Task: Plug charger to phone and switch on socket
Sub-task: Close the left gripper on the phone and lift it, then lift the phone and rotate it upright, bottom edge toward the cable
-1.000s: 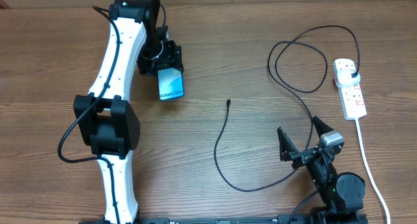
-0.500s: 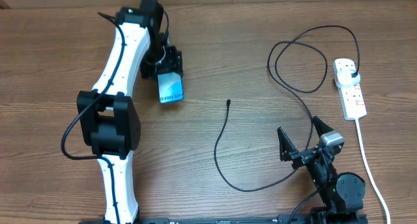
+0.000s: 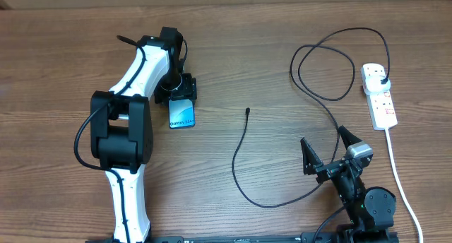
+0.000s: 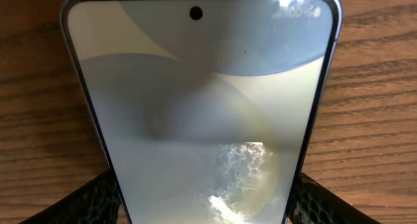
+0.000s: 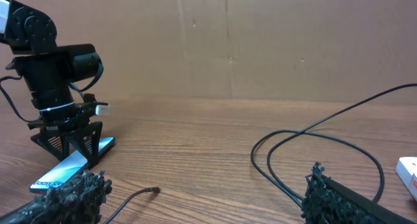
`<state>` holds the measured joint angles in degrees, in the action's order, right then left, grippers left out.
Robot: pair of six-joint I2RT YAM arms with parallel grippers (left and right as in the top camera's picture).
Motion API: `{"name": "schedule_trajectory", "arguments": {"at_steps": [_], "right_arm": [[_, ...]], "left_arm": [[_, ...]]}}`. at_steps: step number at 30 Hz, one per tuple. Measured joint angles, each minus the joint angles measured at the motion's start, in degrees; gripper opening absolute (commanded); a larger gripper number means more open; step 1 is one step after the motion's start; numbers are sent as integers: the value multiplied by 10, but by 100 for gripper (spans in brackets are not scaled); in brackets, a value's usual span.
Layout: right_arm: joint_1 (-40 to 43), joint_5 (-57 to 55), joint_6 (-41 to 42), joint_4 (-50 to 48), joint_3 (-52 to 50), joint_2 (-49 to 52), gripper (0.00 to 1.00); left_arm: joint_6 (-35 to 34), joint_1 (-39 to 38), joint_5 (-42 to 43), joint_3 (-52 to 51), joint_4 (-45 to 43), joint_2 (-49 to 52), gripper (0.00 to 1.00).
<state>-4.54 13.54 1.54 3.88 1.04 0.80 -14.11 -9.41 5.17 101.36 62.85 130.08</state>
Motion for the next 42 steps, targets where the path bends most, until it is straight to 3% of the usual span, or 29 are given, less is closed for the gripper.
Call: {"name": "schedule_trajectory", "arguments": {"at_steps": [21,42], "right_arm": [[0,0,0,0,0,0,100],[0,0,0,0,0,0,100]], "left_arm": [[-4,-8,-26,-36,-34,-17,89],[-3,-26,-59,-59,-57,-26,91]]}}
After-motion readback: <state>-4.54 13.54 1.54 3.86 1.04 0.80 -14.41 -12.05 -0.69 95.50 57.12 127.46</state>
